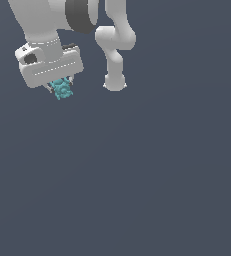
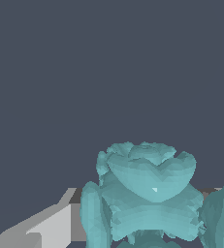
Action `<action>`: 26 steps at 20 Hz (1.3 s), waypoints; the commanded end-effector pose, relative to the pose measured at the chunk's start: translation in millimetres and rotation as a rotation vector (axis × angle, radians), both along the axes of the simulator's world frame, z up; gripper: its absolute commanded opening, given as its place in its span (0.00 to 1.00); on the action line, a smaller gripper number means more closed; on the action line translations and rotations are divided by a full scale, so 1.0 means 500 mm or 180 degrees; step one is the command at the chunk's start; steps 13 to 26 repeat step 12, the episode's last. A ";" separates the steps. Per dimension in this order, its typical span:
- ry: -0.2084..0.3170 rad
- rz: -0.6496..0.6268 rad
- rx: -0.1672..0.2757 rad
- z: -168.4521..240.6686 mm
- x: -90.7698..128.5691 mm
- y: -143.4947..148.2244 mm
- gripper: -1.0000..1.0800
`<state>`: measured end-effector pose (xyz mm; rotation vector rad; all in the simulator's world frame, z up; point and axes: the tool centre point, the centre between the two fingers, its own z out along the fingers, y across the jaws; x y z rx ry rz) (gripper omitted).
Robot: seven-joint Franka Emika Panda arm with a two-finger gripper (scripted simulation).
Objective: Pick up the object and move it to a goal position.
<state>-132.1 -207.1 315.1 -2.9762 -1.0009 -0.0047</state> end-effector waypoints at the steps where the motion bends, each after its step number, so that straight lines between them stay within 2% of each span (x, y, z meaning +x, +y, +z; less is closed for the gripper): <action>1: 0.0005 0.0003 -0.0001 0.034 -0.012 -0.026 0.00; 10: 0.0007 0.0002 -0.0007 0.094 -0.030 -0.077 0.00; 26: 0.0007 0.0002 -0.0007 0.096 -0.030 -0.079 0.00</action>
